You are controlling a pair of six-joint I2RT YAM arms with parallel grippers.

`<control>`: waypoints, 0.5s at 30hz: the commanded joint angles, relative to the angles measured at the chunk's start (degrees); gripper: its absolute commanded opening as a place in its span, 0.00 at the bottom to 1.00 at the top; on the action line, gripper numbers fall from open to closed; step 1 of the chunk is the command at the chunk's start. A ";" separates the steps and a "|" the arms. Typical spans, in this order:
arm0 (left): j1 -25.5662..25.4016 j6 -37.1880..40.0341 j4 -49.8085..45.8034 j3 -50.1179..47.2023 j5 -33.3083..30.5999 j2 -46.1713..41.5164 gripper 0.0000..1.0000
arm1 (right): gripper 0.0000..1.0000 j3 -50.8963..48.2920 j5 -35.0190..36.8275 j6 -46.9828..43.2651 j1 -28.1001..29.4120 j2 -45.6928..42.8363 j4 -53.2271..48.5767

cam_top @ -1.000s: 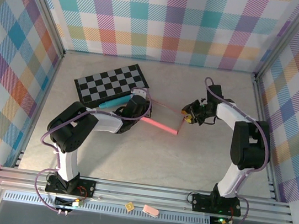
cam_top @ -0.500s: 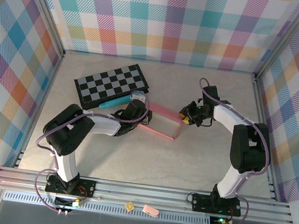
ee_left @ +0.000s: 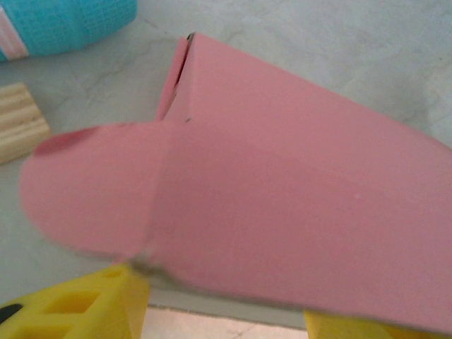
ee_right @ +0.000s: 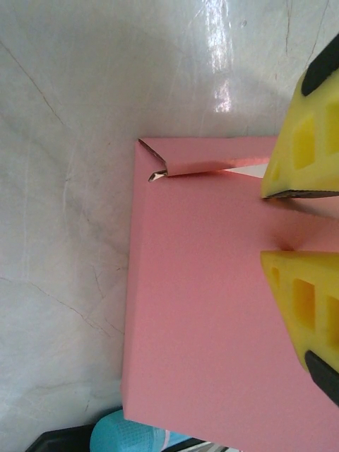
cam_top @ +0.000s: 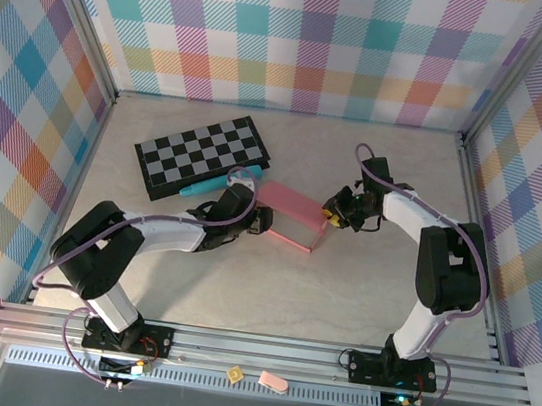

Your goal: Fold the paper box

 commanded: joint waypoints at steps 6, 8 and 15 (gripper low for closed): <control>-1.09 -4.72 -11.87 -2.66 2.39 -10.29 0.58 | 0.24 -0.15 1.47 -1.47 0.40 -0.69 -0.84; -1.42 -6.69 -15.76 -2.35 3.13 -12.93 0.57 | 0.24 0.14 1.50 -1.87 0.40 -0.36 -1.23; -2.02 -16.80 -38.86 8.41 4.52 -23.09 0.52 | 0.23 1.77 2.22 -4.65 0.40 0.28 -3.24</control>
